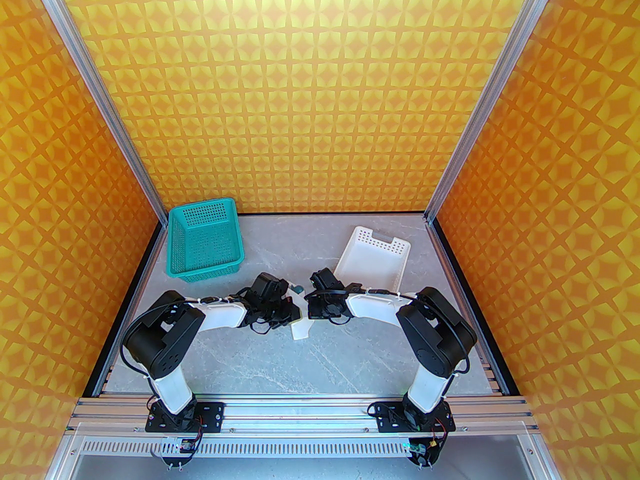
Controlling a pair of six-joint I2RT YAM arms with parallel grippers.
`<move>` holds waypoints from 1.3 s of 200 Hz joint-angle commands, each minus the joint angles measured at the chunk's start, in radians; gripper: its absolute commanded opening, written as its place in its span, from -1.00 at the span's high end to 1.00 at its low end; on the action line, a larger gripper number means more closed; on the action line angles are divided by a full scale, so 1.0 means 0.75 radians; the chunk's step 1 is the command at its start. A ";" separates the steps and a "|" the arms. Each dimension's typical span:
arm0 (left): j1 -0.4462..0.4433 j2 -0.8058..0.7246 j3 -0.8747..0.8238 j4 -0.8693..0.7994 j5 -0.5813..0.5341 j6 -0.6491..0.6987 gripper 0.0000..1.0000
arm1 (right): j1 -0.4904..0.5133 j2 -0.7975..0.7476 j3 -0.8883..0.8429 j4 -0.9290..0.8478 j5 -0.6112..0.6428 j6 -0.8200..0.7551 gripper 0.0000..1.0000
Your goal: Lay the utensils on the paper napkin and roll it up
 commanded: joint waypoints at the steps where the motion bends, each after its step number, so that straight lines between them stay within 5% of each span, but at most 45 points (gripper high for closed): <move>1: -0.003 0.023 0.050 0.052 0.023 -0.019 1.00 | -0.008 0.030 -0.025 -0.121 0.092 -0.015 1.00; 80: -0.005 0.162 0.082 0.048 0.013 -0.037 1.00 | -0.010 0.029 -0.025 -0.105 0.062 -0.005 1.00; 131: -0.009 0.178 0.074 -0.038 -0.038 -0.032 1.00 | -0.019 -0.074 0.043 -0.244 0.151 -0.041 0.50; 157: -0.015 0.177 0.074 -0.050 -0.047 -0.027 1.00 | -0.048 -0.159 0.069 -0.345 0.224 -0.071 0.40; 207: -0.023 0.179 0.088 -0.055 -0.050 -0.026 1.00 | -0.051 -0.331 0.007 -0.206 -0.010 -0.045 0.67; 260: -0.025 0.170 0.084 -0.056 -0.055 -0.025 1.00 | -0.048 -0.202 -0.087 0.086 -0.274 0.095 0.80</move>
